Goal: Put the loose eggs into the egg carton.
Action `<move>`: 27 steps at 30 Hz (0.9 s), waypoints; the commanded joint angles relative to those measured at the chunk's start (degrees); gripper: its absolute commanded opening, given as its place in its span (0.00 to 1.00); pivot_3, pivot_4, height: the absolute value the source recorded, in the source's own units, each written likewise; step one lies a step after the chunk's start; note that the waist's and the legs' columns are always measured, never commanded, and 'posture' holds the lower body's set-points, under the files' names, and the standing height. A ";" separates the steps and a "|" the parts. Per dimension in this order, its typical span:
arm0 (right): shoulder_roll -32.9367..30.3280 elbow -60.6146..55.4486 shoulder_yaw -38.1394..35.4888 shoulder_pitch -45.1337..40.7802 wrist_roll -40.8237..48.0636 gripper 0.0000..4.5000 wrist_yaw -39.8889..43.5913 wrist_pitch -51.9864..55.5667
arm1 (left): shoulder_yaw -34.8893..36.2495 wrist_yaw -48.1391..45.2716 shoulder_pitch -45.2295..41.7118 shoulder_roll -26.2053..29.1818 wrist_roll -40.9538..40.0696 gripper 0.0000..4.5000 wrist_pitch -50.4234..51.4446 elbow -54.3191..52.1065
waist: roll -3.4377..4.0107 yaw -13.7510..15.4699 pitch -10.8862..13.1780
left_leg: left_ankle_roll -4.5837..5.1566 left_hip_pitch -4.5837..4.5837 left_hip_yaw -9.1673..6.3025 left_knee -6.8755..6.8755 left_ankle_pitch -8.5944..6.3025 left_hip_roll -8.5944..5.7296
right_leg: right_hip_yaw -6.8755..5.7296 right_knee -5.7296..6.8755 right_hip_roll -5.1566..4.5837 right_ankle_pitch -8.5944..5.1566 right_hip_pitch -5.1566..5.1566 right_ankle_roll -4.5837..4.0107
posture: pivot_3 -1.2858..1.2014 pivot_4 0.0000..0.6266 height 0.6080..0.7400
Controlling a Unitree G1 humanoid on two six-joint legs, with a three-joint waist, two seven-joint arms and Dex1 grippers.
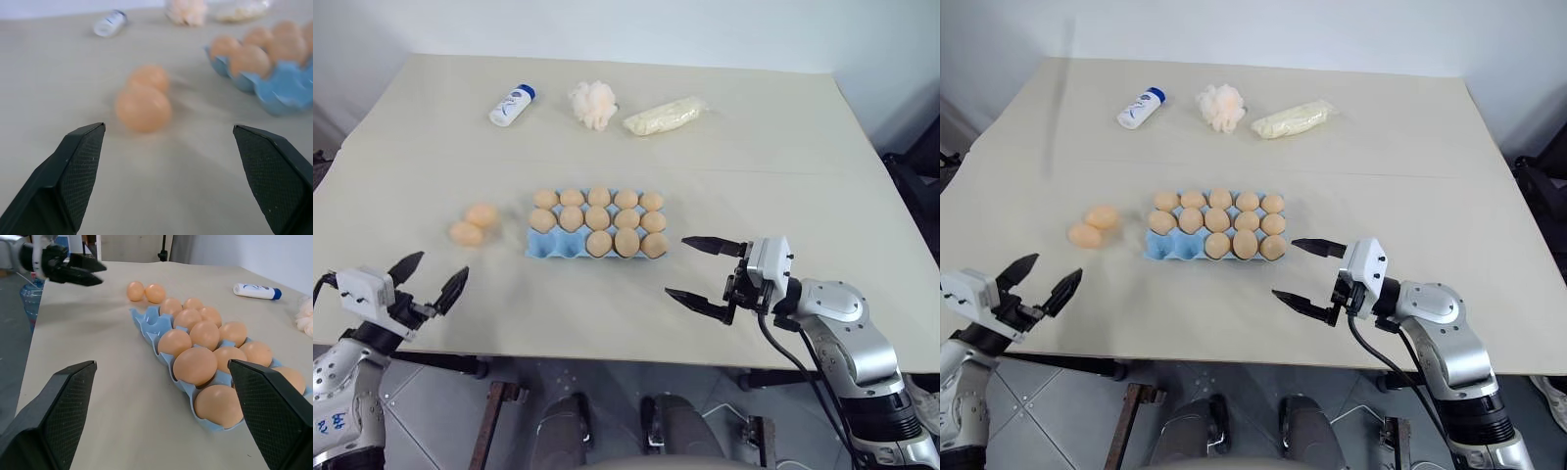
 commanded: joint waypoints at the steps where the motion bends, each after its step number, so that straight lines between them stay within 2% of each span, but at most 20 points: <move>1: 0.12 -1.35 -0.66 -0.41 0.71 1.00 -0.17 -0.17 | -0.41 5.83 -4.42 -0.13 2.34 0.99 0.12 2.20 | 0.00 0.00 0.00 | 0.01 0.00 0.00 0.00 0.00 0.00 | 0.00 0.00 0.00 0.00 -0.01 0.00 | 0.52 0.24 1.00; 5: 0.28 -2.29 -0.65 -0.01 0.57 1.00 -1.21 0.32 | -4.21 9.15 -10.57 -0.88 5.08 0.99 0.89 6.91 | 0.00 0.02 0.00 | 0.23 -0.02 0.02 -0.01 0.14 0.00 | 0.00 -0.01 0.03 0.00 -0.03 0.01 | 0.52 0.24 1.00; 10: 0.51 -3.61 -0.38 0.09 0.64 1.00 -2.38 0.96 | -8.52 8.47 -16.72 -0.22 7.02 0.99 1.47 12.95 | -0.02 -0.04 -0.01 | 0.24 -0.04 0.06 -0.01 0.19 0.02 | 0.02 0.01 0.10 0.01 -0.06 0.03 | 0.52 0.24 1.00; 18: 0.79 -4.15 -0.64 0.36 0.23 1.00 -3.70 0.75 | -9.22 8.77 -21.13 1.48 7.87 0.99 1.45 19.89 | -0.02 0.01 -0.01 | 0.16 -0.03 0.08 0.00 0.24 0.07 | 0.05 0.03 0.17 0.01 -0.08 0.03 | 0.52 0.24 1.00; 21: 0.87 -4.29 -0.68 0.51 0.23 1.00 -4.13 0.72 | -9.54 6.52 -20.41 2.49 7.19 0.85 2.87 20.11 | -0.02 0.09 -0.01 | 0.15 -0.03 0.08 0.00 0.24 0.07 | 0.04 0.03 0.16 0.01 -0.08 0.03 | 0.52 0.24 1.00; 26: 0.63 -4.41 -0.64 0.53 0.31 1.00 -4.25 0.87 | -8.82 4.98 -18.48 3.34 7.17 0.51 2.25 18.33 | -0.02 0.01 -0.01 | 0.13 -0.03 0.08 0.00 0.25 0.07 | 0.04 0.04 0.16 0.01 -0.08 0.03 | 0.52 0.24 1.00; 27: 0.56 -4.41 -0.68 0.54 0.30 1.00 -4.25 0.88 | -8.25 3.71 -17.46 3.43 6.22 0.51 1.82 17.17 | -0.02 0.00 -0.01 | 0.13 -0.02 0.09 0.00 0.24 0.07 | 0.04 0.04 0.16 0.01 -0.08 0.03 | 0.52 0.24 1.00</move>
